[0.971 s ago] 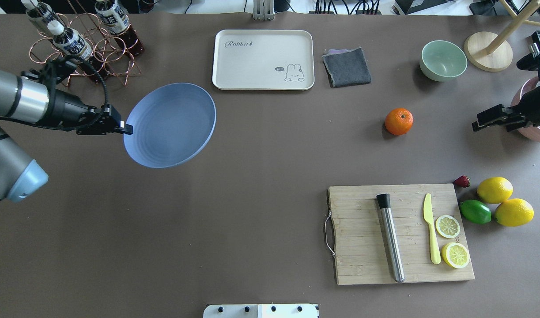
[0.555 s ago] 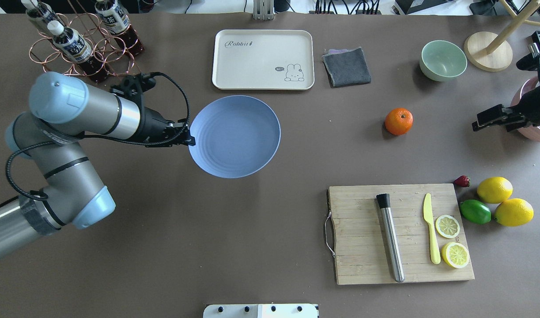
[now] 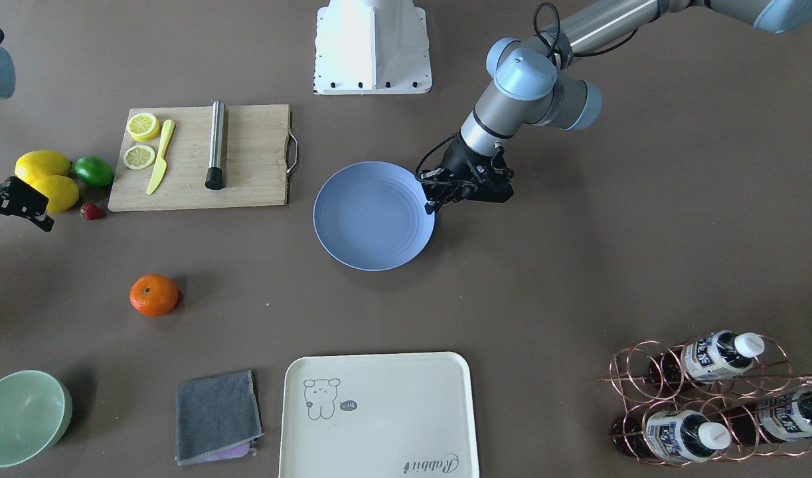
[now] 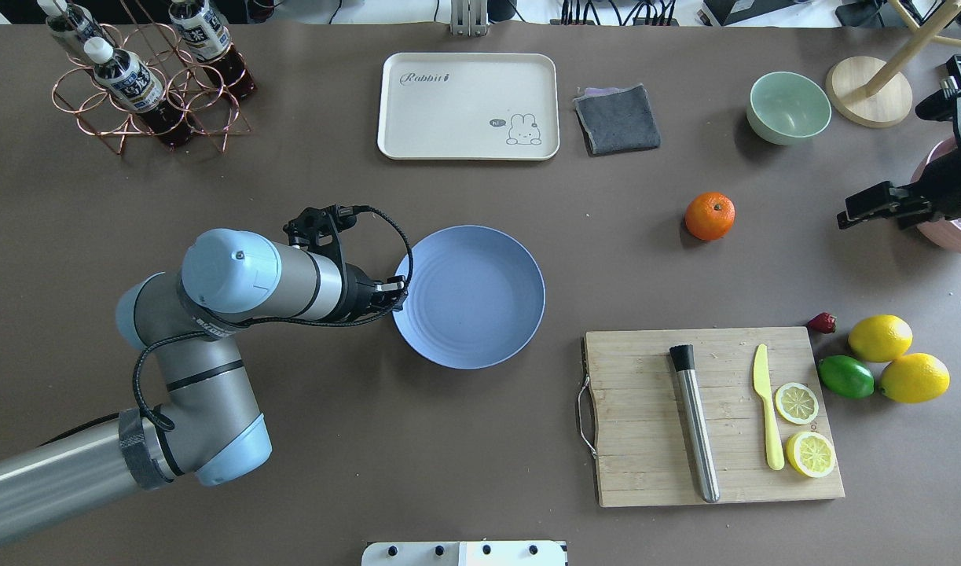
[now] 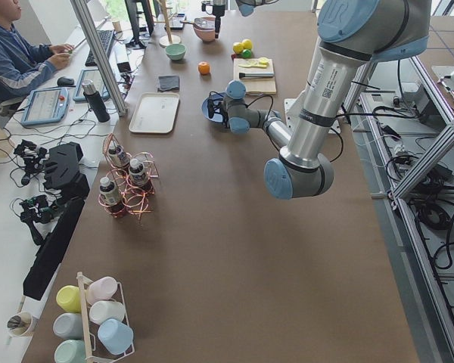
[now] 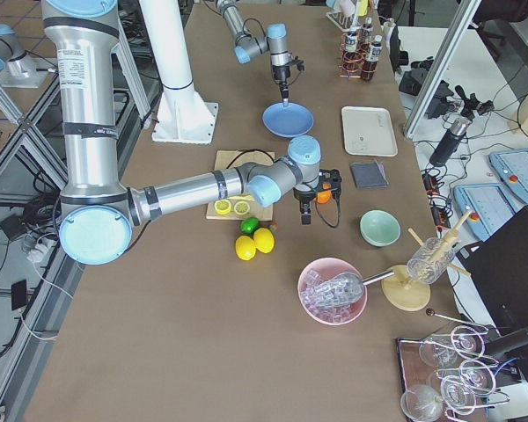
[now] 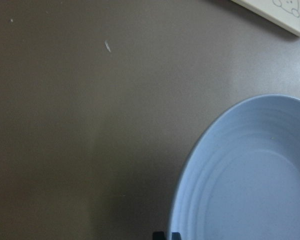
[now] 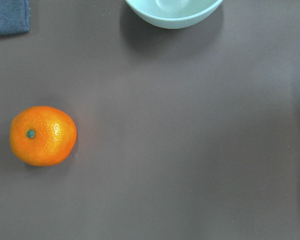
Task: Pick orange to plate
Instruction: 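Grip the plate rim with the left gripper and slide it toward the table center, then release the plate and withdraw the left arm while the right arm reaches toward the orange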
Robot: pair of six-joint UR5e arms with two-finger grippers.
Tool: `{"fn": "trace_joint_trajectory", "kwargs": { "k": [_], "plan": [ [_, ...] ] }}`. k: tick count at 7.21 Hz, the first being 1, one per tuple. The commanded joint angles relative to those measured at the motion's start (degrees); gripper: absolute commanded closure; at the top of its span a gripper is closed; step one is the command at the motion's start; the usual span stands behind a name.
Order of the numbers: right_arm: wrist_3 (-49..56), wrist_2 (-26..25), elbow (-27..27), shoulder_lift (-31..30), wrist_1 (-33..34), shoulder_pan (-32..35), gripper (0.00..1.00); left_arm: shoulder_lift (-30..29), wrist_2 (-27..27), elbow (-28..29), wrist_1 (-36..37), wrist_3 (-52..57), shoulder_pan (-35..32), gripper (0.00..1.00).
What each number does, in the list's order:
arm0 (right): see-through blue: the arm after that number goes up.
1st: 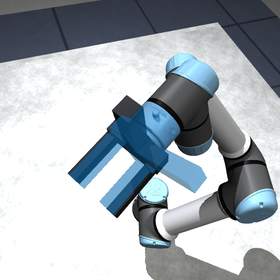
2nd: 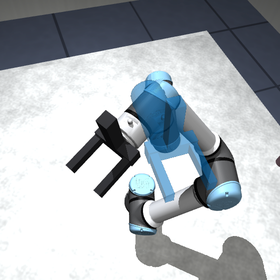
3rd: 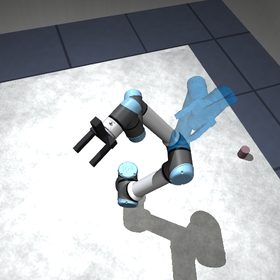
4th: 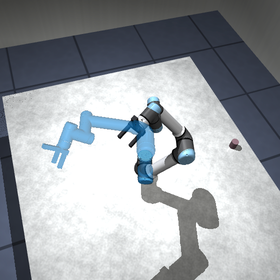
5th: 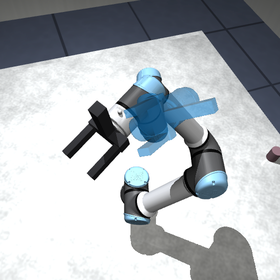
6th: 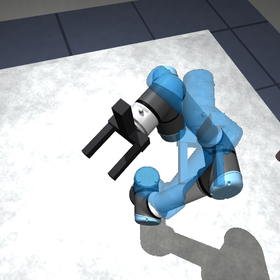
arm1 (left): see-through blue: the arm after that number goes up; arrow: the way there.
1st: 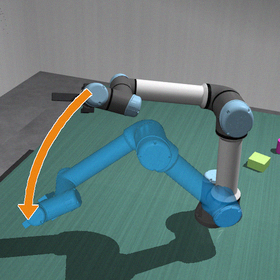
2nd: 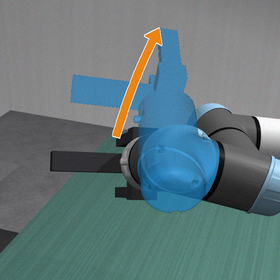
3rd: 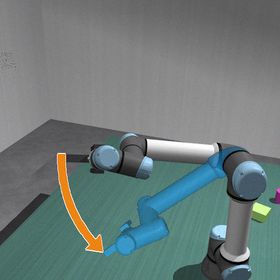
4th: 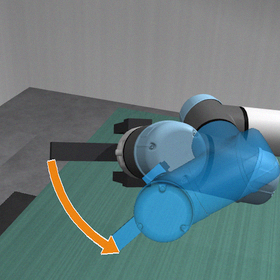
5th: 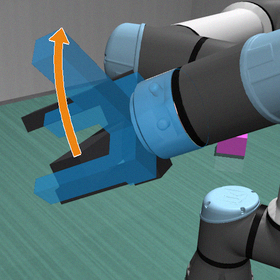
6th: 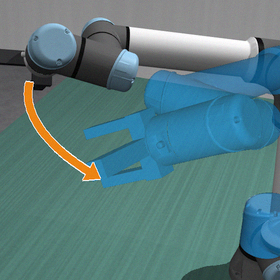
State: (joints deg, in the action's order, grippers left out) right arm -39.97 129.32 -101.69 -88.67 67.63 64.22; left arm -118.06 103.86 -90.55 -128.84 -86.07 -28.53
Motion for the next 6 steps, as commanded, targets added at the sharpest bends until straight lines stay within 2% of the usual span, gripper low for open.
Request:
{"fn": "trace_joint_trajectory", "kwargs": {
  "k": [1, 2, 3, 4, 5, 6],
  "plan": [
    [0.0, -0.4, 0.0, 0.9, 0.1, -0.1, 0.0, -0.5, -1.2, 1.2, 0.0, 0.0, 0.7, 1.0],
    [0.0, -0.5, 0.1, 1.6, 0.1, -0.3, 0.0, -0.5, -1.1, 1.1, -0.1, 0.1, 0.5, 0.94],
    [0.0, -1.1, 0.1, 2.5, 0.4, -0.5, 0.0, -0.4, -1.3, 0.7, -0.1, 0.4, -0.1, 0.03],
    [-0.1, -1.3, 0.6, 4.0, 0.8, -1.1, 0.0, 0.2, 0.6, -0.2, 0.1, 2.0, -3.3, 0.02],
    [-0.2, -2.6, 1.4, 5.9, 3.0, -1.9, 0.0, 1.2, 10.0, -1.4, 2.4, 7.3, -10.2, 0.02],
    [-0.2, -3.5, 1.4, 8.0, 6.2, -2.3, 0.0, 4.7, 18.8, -4.6, 4.8, 13.7, -18.2, 0.02]
  ]
}}
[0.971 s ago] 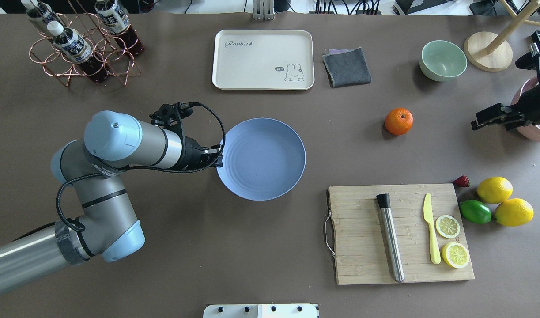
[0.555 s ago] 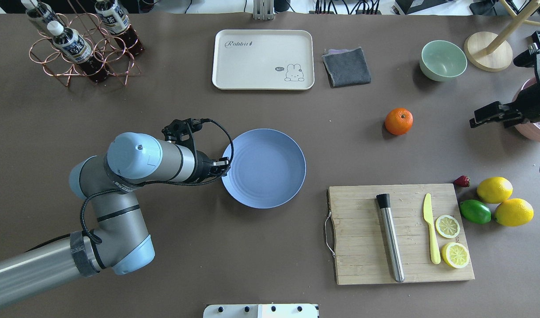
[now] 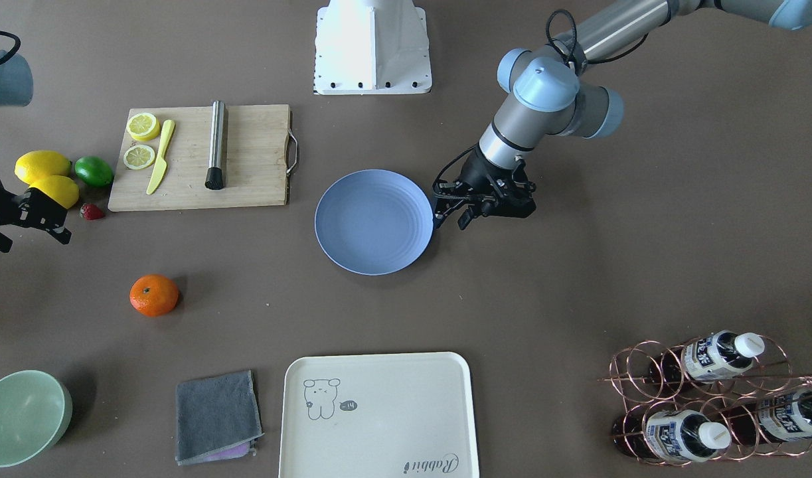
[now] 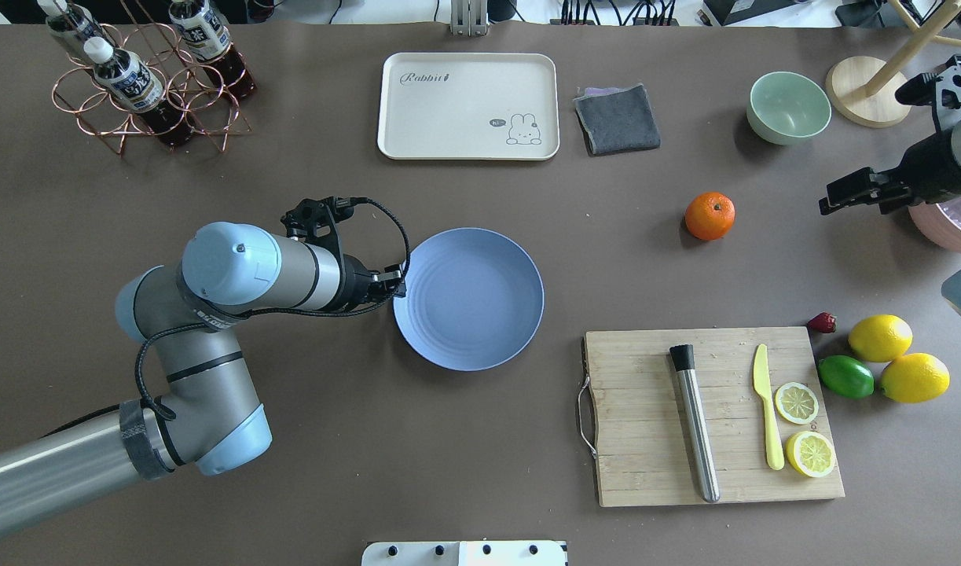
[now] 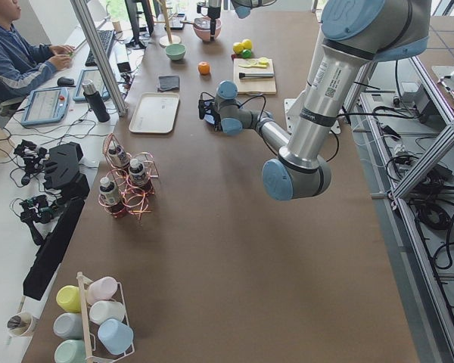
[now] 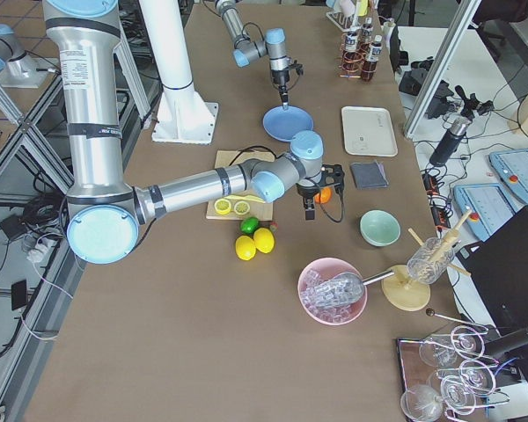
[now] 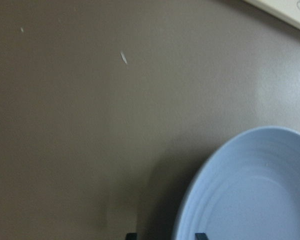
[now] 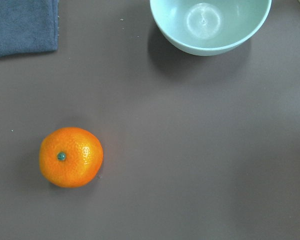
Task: Pick orange to plate
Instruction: 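Release the plate and withdraw the left arm while the right arm reaches toward the orange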
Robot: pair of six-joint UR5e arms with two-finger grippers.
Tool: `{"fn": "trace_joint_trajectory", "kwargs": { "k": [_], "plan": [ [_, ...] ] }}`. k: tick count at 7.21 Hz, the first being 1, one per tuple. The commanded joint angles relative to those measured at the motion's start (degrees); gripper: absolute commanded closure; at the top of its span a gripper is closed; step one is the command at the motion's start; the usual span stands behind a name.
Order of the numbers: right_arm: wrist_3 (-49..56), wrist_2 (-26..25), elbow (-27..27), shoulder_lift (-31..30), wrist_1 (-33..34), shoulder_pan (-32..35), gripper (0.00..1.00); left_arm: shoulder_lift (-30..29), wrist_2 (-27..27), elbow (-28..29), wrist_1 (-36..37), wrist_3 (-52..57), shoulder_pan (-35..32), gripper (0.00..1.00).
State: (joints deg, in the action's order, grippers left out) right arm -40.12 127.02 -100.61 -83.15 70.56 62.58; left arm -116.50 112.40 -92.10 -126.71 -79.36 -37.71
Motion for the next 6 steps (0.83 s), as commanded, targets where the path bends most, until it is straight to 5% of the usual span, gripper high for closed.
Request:
{"fn": "trace_joint_trajectory", "kwargs": {
  "k": [1, 4, 6],
  "plan": [
    [-0.1, -1.3, 0.3, 5.4, 8.5, -1.1, 0.0, 7.6, 17.6, -4.7, 3.7, 15.3, -15.7, 0.02],
    [-6.8, -5.0, 1.7, 11.9, 15.2, -6.1, 0.01, 23.0, 29.5, -2.0, 7.1, 54.9, -35.0, 0.02],
    [-8.0, -7.2, 6.2, 14.0, 13.0, -8.5, 0.01, 23.5, 30.4, 0.2, 26.4, 85.9, -48.8, 0.02]
  ]
}}
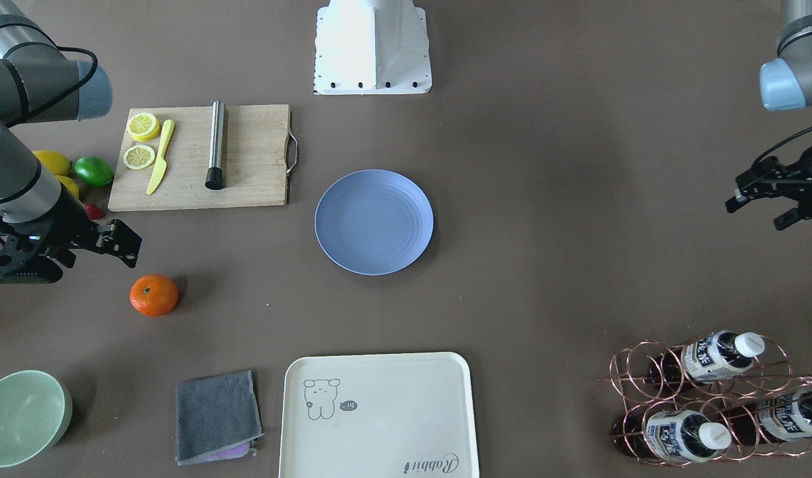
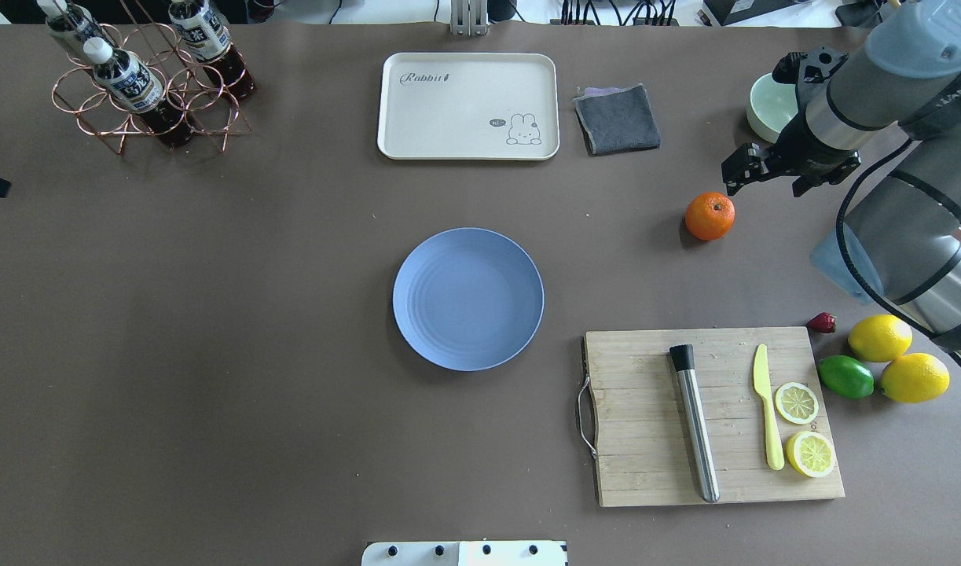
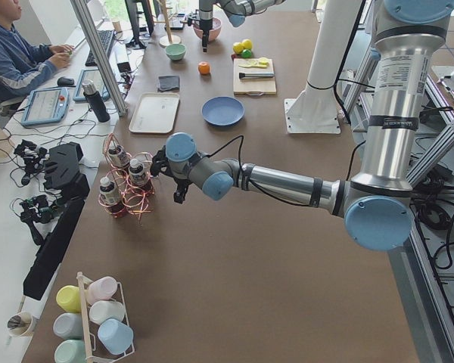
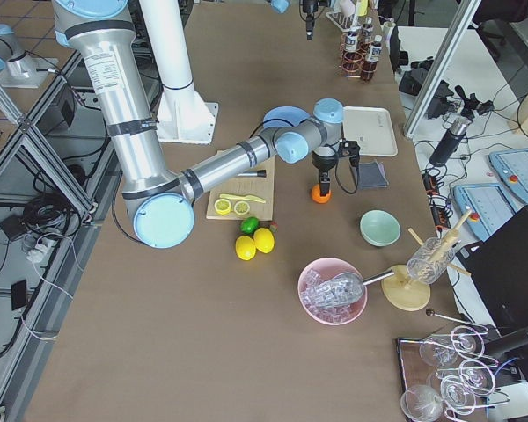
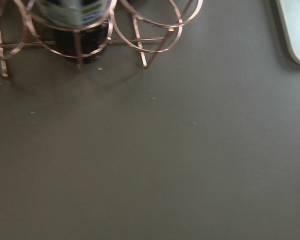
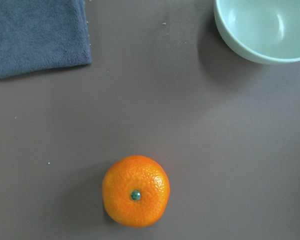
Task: Pick orange to plate
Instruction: 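Release the plate and withdraw the left arm while the right arm reaches toward the orange, then lower the right gripper over the orange and close on it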
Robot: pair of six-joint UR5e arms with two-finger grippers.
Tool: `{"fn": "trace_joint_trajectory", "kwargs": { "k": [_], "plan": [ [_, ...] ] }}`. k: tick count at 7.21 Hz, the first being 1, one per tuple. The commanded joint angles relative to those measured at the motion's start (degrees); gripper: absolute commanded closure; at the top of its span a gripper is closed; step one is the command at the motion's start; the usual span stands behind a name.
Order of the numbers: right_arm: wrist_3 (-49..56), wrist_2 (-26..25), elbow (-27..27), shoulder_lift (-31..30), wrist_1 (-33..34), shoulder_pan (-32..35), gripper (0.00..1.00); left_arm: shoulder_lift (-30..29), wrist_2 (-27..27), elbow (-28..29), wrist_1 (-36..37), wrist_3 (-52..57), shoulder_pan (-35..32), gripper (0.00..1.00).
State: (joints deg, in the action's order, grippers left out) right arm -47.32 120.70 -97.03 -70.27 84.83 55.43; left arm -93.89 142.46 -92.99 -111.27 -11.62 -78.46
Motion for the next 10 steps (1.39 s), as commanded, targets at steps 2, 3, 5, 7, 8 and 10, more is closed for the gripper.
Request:
{"fn": "trace_joint_trajectory", "kwargs": {
  "k": [2, 3, 5, 7, 8, 10],
  "plan": [
    [-0.8, -0.9, 8.8, 1.9, -8.9, -2.3, 0.01, 6.0, -12.2, 0.4, 11.3, 26.5, -11.1, 0.02],
    [-1.0, -0.9, 11.0, 2.0, -12.0, -2.7, 0.01, 6.1, -12.2, 0.4, 11.7, 26.3, -11.7, 0.02],
    [-1.4, -1.0, 11.7, 2.1, -12.4, -3.8, 0.01, 6.2, -11.7, 0.3, 11.9, 26.4, -11.7, 0.02],
    [-1.5, -1.2, 12.9, 2.9, -12.5, -4.5, 0.01, 6.1, -11.7, 0.3, 11.9, 26.4, -11.7, 0.02],
    [-1.5, -1.3, 14.5, 4.0, -12.6, -4.8, 0.01, 6.2, -11.7, 0.3, 11.9, 26.4, -11.7, 0.02],
    [-1.5, -1.8, 15.8, 4.9, -12.5, -5.0, 0.01, 6.2, -11.7, 0.3, 11.9, 26.4, -11.7, 0.02]
  ]
}}
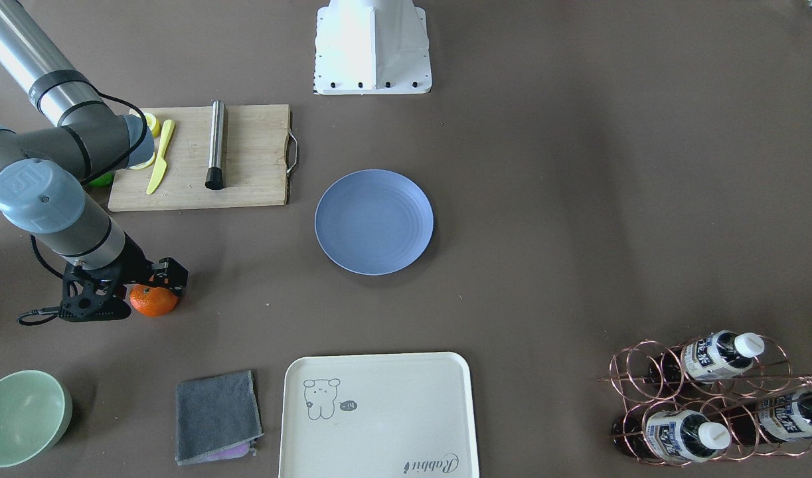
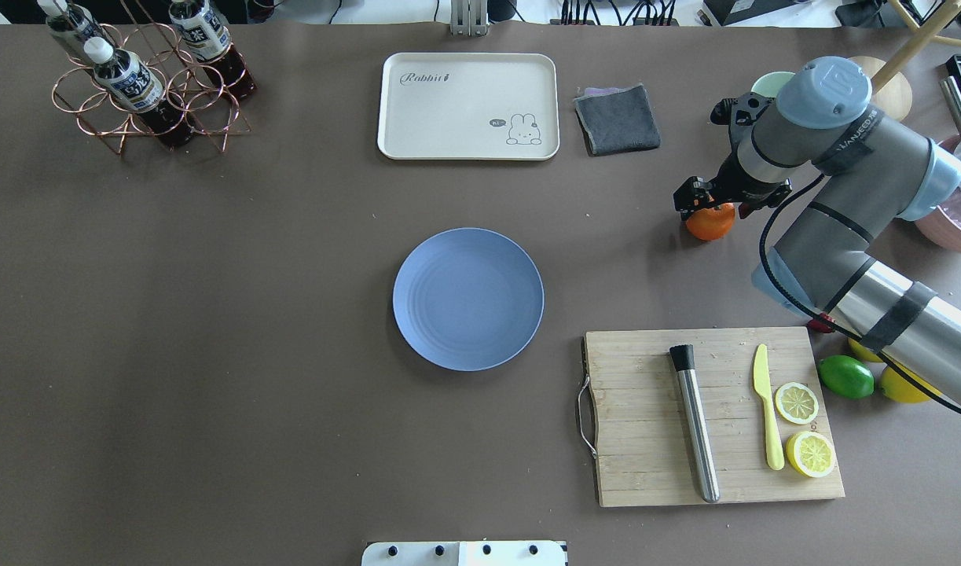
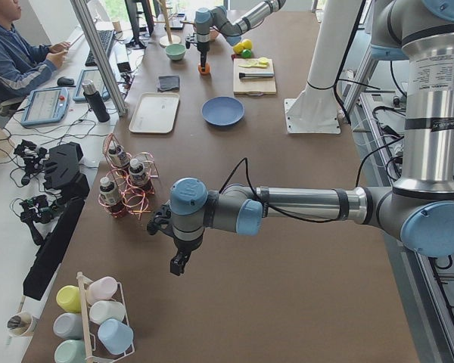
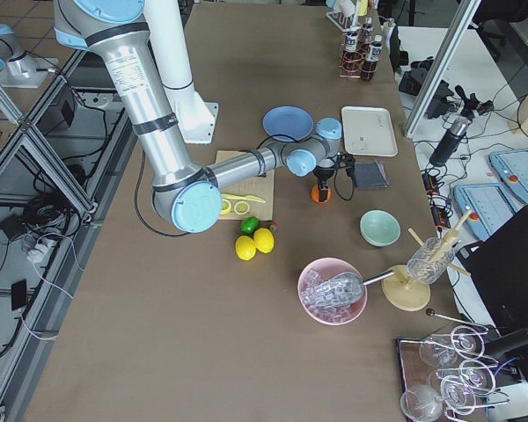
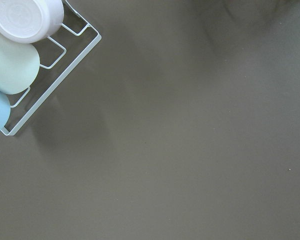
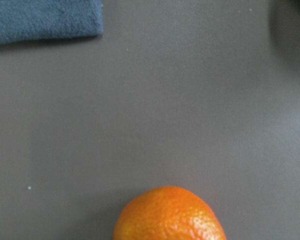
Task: Pick orange to plate
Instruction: 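Lower the right gripper over the orange and close on it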
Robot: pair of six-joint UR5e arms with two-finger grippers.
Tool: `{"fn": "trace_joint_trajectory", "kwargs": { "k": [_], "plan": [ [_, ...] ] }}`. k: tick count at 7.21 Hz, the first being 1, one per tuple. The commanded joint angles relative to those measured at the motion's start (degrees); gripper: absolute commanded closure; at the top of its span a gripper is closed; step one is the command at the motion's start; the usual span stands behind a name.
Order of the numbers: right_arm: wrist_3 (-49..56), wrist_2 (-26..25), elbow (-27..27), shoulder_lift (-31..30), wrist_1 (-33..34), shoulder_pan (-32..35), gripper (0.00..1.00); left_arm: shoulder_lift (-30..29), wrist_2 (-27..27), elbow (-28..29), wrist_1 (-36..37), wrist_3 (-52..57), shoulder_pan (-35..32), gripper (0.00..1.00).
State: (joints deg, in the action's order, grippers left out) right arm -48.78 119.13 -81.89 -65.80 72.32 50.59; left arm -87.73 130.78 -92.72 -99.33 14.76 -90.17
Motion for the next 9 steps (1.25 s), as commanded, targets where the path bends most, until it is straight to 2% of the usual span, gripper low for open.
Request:
{"fn": "trace_joint_trajectory", "kwargs": {
  "k": [1, 3, 4, 6, 7, 9],
  "plan": [
    [0.1, -0.8, 1.4, 0.4, -0.1, -0.6, 0.01, 0.0, 0.0, 0.0, -0.1, 0.0, 0.0, 0.02],
    [0.1, -0.8, 1.5, 0.4, -0.1, -1.2, 0.03, 0.0, 0.0, 0.0, -0.2, 0.0, 0.1, 0.02],
    [0.0, -1.0, 1.5, 0.4, -0.1, -1.5, 0.1, 0.0, 0.0, 0.1, -0.2, 0.0, 0.1, 0.02],
    [0.1, -2.1, 1.1, 0.5, -0.1, -2.1, 0.88, 0.5, 0.0, 0.0, -0.5, 0.0, 0.3, 0.02],
    [-0.3, -1.5, -0.6, 1.8, 0.6, -2.0, 1.0, 0.6, 0.0, 0.0, -0.6, 0.0, 0.3, 0.02],
    [-11.3, -1.7, -1.9, 9.1, 5.1, -4.8, 1.0, 0.6, 0.0, 0.0, -0.6, 0.0, 0.4, 0.02]
  ]
}}
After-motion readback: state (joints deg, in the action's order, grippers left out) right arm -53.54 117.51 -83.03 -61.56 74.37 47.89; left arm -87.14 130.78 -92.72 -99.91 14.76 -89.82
